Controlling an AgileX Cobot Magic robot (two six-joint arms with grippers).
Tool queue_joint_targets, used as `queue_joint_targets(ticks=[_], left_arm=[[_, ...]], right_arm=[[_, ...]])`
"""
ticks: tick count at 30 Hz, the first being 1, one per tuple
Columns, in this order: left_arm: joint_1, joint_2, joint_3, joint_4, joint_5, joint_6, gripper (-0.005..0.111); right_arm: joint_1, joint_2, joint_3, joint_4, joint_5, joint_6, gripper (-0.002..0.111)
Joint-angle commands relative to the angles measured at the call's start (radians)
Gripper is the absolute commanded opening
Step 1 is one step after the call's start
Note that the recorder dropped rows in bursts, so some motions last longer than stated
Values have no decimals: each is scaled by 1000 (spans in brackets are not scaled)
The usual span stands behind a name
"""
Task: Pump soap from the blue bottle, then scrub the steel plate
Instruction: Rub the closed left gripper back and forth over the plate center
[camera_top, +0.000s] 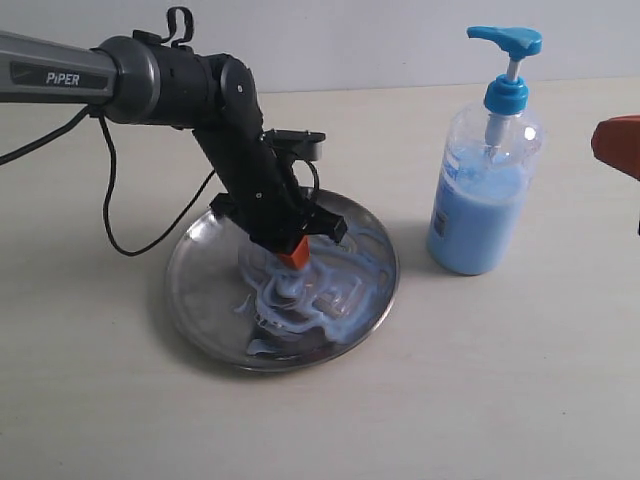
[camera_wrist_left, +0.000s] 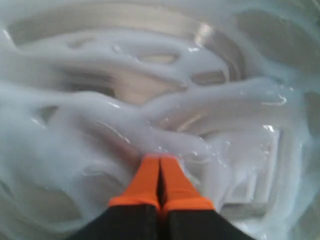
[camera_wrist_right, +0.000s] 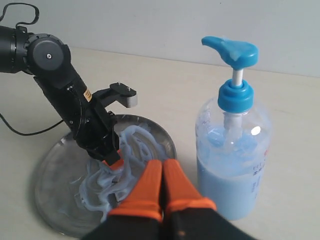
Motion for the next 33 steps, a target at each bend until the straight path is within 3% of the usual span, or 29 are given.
queue_joint_targets(ticks=[1,7,26,33], left_arm=[[-21,4,4,6,139,11,0],[-35,-18,4,13,185,28,0],[-27,-9,4,142,-204,17,0],[-23,3,4,135,-143,17,0]], right_arm=[[1,-3,-3,-8,1,-4,0],[1,-3,-3,-8,8,-4,0],[1,-3,-3,-2,-7,-4,0],[1,-3,-3,-2,-9,-4,0]])
